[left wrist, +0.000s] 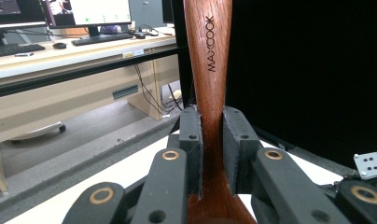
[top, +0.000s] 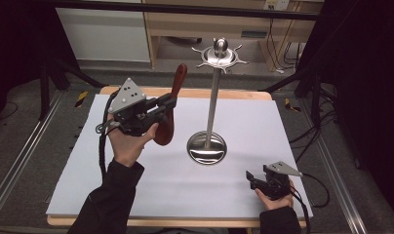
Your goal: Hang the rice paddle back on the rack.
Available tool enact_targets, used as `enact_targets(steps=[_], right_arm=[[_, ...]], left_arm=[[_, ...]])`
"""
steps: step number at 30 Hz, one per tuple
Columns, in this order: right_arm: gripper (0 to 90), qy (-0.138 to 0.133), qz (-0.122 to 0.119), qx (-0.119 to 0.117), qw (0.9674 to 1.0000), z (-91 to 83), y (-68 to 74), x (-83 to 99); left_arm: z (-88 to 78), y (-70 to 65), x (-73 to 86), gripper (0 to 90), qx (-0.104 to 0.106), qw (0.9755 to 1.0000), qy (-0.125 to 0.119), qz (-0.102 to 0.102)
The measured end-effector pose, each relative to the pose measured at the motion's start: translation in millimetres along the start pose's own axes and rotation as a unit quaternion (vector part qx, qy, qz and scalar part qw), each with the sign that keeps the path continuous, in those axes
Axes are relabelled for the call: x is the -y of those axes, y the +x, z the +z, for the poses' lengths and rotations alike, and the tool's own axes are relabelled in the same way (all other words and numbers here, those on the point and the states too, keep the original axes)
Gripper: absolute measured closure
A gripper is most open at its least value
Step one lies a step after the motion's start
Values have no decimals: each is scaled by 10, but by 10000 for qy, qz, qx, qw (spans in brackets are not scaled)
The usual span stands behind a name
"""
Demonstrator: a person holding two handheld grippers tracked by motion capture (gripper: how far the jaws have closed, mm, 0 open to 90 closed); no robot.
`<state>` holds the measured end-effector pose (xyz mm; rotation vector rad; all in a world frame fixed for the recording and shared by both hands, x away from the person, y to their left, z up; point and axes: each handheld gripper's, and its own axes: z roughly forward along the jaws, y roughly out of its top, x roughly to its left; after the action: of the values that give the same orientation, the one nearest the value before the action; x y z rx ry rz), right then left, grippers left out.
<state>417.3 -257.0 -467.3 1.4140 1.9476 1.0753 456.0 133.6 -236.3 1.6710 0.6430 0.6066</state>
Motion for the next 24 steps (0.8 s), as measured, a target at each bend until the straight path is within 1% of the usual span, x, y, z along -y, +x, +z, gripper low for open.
enact_targets(steps=[7, 19, 24], right_arm=[[288, 10, 14, -15, 10000, -1, 1, -1], [289, -1, 5, 4, 10000, -10, -3, -1], [289, -8, 21, 6, 10000, -18, -2, -3]], left_arm=[[63, -20, -49, 785, 64, 10000, 23, -7], [116, -32, -120, 786, 65, 10000, 21, 14], [148, -44, -161, 785, 66, 10000, 22, 68]])
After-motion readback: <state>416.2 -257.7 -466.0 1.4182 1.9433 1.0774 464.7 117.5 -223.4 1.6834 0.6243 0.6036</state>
